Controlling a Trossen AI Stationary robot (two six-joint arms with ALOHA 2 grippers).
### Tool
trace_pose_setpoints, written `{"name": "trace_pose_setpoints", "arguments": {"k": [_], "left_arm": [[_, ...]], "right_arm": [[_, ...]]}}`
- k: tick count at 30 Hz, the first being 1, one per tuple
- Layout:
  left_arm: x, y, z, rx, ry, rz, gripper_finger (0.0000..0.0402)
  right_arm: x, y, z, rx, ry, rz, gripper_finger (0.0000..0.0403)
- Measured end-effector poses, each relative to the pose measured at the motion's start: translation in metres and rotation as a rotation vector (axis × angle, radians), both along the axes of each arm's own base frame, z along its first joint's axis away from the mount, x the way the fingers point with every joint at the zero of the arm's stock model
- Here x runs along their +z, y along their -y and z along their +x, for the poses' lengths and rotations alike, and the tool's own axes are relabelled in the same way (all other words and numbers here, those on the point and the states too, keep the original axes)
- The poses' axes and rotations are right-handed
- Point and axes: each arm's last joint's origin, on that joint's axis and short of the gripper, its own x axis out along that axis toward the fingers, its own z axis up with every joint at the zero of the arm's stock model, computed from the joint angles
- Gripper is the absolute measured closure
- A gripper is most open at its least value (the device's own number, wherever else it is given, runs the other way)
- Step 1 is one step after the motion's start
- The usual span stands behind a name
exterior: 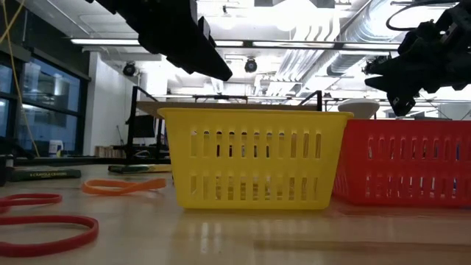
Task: Pick & Place Office Desk Supplies
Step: Put the orange rubber band into the yellow bin
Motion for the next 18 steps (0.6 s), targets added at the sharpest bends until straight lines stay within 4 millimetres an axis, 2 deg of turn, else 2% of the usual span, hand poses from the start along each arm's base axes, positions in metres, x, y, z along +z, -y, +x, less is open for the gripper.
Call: {"name": "trace_pose_setpoints", "arguments": {"k": [18], "left_arm": [[-0.0035,-0.0011,-0.0025,0.029,-0.047,-0.018,0.0375]], "right_arm": [[0.0000,0.0000,0.0000,0.000,0.000,0.000,0.0296]]}}
